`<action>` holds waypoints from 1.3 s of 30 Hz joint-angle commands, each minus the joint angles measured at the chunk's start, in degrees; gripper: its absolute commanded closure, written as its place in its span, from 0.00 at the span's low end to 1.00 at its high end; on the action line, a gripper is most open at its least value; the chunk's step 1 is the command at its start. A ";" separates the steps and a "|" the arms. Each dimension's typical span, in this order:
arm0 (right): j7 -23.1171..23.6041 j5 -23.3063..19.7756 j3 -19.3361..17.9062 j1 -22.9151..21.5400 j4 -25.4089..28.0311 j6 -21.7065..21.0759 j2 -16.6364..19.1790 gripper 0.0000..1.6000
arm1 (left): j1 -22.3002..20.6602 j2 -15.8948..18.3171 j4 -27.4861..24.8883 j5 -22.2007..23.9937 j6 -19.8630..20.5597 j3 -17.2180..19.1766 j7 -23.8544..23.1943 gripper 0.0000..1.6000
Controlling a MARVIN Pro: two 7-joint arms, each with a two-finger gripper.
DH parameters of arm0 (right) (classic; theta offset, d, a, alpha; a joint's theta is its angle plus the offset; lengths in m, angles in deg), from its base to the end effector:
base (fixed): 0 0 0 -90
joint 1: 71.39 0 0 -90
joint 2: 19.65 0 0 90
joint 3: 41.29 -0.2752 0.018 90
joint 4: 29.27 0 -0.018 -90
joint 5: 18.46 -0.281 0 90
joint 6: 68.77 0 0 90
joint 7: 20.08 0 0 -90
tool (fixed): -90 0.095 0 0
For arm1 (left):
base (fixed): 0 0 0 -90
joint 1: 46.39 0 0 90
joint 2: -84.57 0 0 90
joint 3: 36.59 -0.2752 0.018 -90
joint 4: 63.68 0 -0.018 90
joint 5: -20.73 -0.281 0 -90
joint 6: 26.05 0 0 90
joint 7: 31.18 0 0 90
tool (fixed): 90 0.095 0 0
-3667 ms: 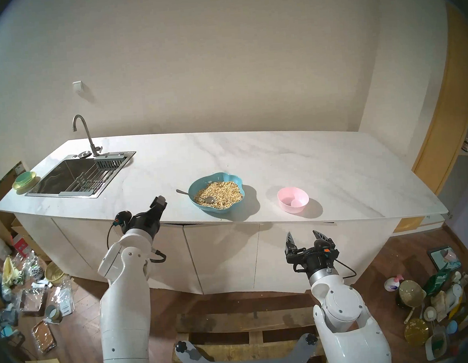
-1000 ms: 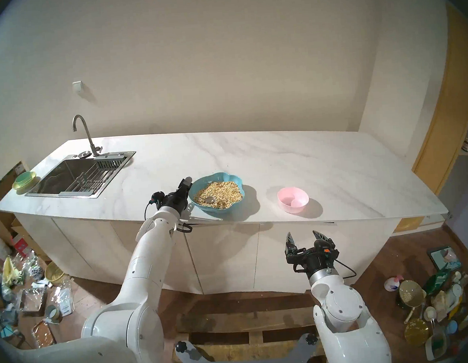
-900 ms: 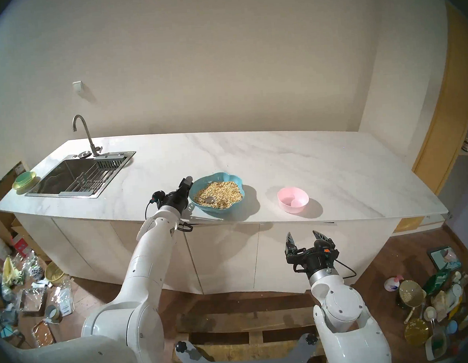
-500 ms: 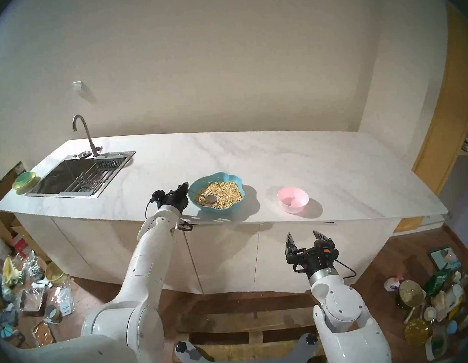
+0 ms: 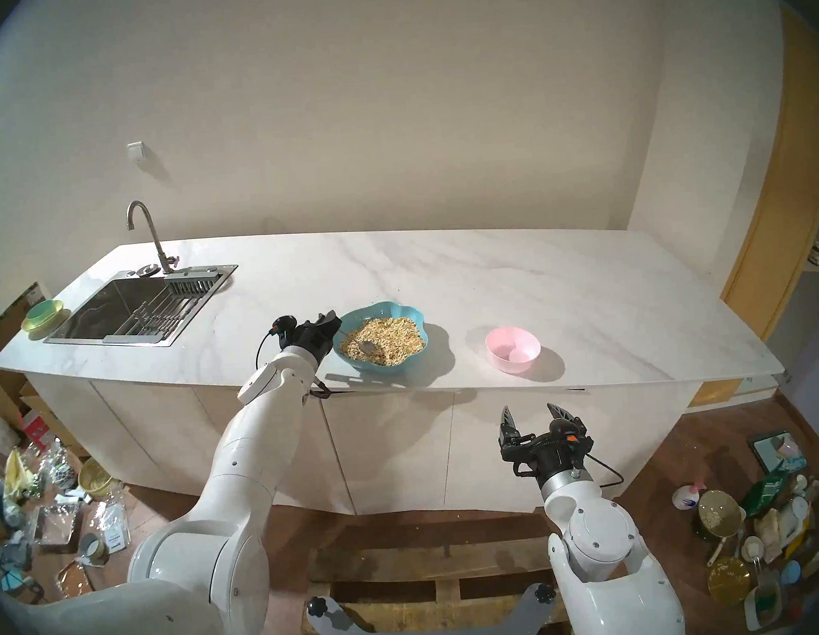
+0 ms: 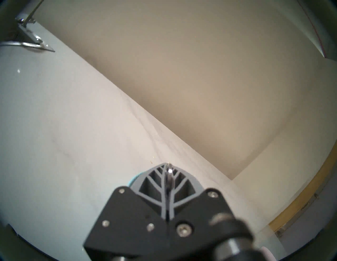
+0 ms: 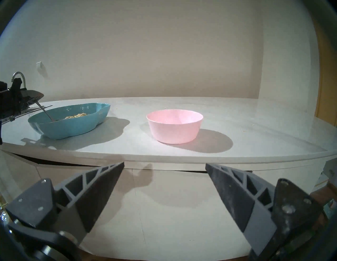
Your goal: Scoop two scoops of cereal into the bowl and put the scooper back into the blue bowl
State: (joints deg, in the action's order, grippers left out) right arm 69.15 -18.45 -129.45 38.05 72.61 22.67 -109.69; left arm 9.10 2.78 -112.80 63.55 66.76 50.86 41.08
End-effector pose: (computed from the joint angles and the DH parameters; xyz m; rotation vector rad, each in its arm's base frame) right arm 0.2959 0.0114 -0.3304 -2.3232 -0.0092 -2.0873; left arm 0.5385 0.0371 -0.2601 1.8182 0.3702 1.7431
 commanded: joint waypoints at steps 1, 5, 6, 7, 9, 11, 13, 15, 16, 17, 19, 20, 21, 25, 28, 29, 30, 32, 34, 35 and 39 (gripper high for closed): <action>0.00 -0.12 0.05 -0.35 1.30 0.27 -0.15 0.00 | -4.23 1.92 -2.08 -2.31 -1.58 -0.61 0.96 1.00; 0.00 -0.13 0.04 -0.30 1.39 0.24 -0.16 0.00 | -6.36 3.42 -0.87 -4.71 -2.13 -2.86 1.55 1.00; 0.00 -0.14 0.04 -0.29 1.41 0.23 -0.16 0.00 | -6.78 3.68 -0.66 -5.19 -2.26 -3.26 1.57 1.00; 0.00 -0.14 0.04 -0.28 1.43 0.22 -0.16 0.00 | -7.18 3.86 -0.41 -5.26 -2.35 -3.58 1.59 1.00; 0.01 -0.15 0.04 -0.27 1.46 0.20 -0.16 0.00 | -7.90 4.15 0.27 -5.64 -2.66 -3.93 1.57 1.00; 0.01 -0.15 0.04 -0.26 1.47 0.19 -0.16 0.00 | -8.38 4.25 0.88 -5.82 -2.90 -4.05 1.57 1.00; 0.01 -0.15 0.04 -0.26 1.47 0.19 -0.16 0.00 | -8.75 4.26 1.54 -5.96 -3.10 -4.14 1.58 1.00; 0.01 -0.15 0.04 -0.26 1.48 0.19 -0.16 0.00 | -8.96 4.22 2.18 -6.25 -3.32 -4.46 1.53 1.00; 0.01 -0.15 0.04 -0.26 1.48 0.19 -0.16 0.00 | -9.02 4.20 2.42 -6.45 -3.41 -4.65 1.52 1.00; 0.01 -0.15 0.04 -0.26 1.48 0.19 -0.16 0.00 | -9.09 4.12 2.69 -6.53 -3.57 -4.77 1.45 1.00; 0.01 -0.15 0.04 -0.26 1.47 0.19 -0.16 0.00 | -9.15 4.02 2.92 -6.74 -3.69 -5.06 1.36 1.00; 0.01 -0.14 0.04 -0.26 1.47 0.19 -0.16 0.00 | -9.17 3.95 2.99 -6.76 -3.74 -5.11 1.38 1.00; 0.01 -0.14 0.04 -0.26 1.46 0.20 -0.16 0.00 | -9.17 3.89 3.02 -6.76 -3.75 -5.14 1.42 1.00; 0.01 -0.14 0.04 -0.26 1.47 0.19 -0.17 0.00 | -9.29 3.37 4.01 -6.59 -3.96 -5.19 1.71 1.00; 0.01 -0.14 0.04 -0.26 1.47 0.19 -0.17 0.00 | -9.54 2.93 4.76 -6.60 -4.03 -5.40 1.83 1.00; 0.01 -0.14 0.04 -0.26 1.47 0.19 -0.17 0.00 | -9.69 2.49 5.31 -6.50 -4.16 -5.49 1.85 1.00; 0.02 -0.14 0.04 -0.26 1.47 0.19 -0.17 0.00 | -9.67 2.01 5.61 -6.30 -4.12 -5.59 1.78 1.00; 0.02 -0.14 0.04 -0.26 1.47 0.19 -0.17 0.00 | -9.55 1.64 5.70 -6.31 -4.18 -5.71 1.85 1.00; 0.02 -0.14 0.03 -0.26 1.47 0.19 -0.17 0.00 | -9.21 0.86 6.03 -6.17 -4.15 -5.87 1.79 1.00; 0.02 -0.14 0.03 -0.26 1.47 0.19 -0.17 0.00 | -9.04 0.49 6.28 -6.10 -4.28 -5.98 1.82 1.00; 0.02 -0.14 0.03 -0.26 1.47 0.19 -0.17 0.00 | -8.09 -0.86 6.46 -5.64 -4.10 -6.36 1.95 1.00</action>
State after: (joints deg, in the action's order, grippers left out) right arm 69.18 -18.44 -129.46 38.07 72.65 22.67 -109.70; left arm 1.90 4.21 -105.46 57.14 63.38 44.55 43.61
